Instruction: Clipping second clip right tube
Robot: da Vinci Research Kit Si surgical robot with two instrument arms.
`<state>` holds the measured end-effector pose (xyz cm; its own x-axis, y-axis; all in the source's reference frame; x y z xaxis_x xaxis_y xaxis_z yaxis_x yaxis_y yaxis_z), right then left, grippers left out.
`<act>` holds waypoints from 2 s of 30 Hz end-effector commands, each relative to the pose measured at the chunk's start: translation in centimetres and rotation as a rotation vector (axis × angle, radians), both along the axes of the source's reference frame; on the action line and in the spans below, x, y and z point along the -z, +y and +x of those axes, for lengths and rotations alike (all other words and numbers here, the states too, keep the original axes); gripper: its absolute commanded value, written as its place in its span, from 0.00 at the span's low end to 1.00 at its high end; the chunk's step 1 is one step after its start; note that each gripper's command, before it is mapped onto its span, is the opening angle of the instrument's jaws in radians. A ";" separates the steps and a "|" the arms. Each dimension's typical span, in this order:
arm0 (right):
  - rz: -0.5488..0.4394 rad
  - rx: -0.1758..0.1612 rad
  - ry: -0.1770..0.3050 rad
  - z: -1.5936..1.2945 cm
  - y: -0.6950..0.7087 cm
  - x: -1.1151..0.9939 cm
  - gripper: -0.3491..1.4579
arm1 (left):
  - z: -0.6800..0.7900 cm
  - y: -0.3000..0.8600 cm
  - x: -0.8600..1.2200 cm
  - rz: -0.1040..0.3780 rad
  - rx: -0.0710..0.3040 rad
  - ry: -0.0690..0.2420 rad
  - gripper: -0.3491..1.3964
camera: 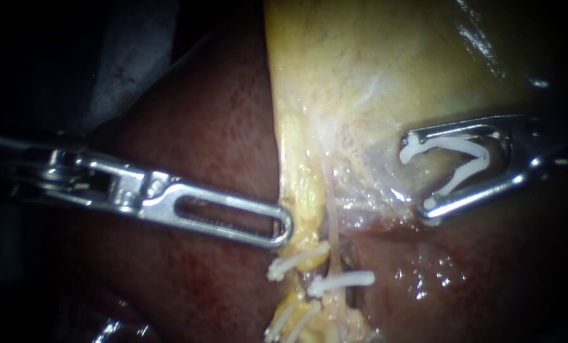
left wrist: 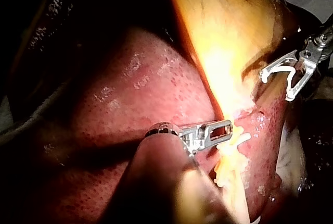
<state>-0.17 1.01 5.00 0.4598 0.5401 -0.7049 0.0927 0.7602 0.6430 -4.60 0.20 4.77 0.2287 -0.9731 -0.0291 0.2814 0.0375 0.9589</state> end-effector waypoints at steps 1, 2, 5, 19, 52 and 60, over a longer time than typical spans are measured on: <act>0.000 0.000 0.000 0.00 -0.01 0.00 0.52 | 0.00 0.00 0.00 0.000 0.000 0.000 0.00; 0.000 0.000 0.000 0.00 -0.01 0.00 0.52 | 0.00 0.00 0.00 0.000 0.000 0.000 0.00; -0.002 0.000 0.000 0.00 -0.03 -0.01 0.52 | 0.00 -0.01 0.01 0.000 0.000 0.000 0.00; -0.021 -0.003 -0.001 0.09 -0.20 -0.14 0.52 | 0.34 0.27 0.38 0.019 0.003 -0.012 0.00; 0.077 0.047 -0.015 0.53 -0.94 -0.74 0.51 | 0.58 0.42 0.65 0.027 0.027 -0.006 0.00; 0.088 0.053 -0.021 0.62 -1.09 -0.93 0.51 | 0.56 0.40 0.68 0.027 0.029 -0.008 0.00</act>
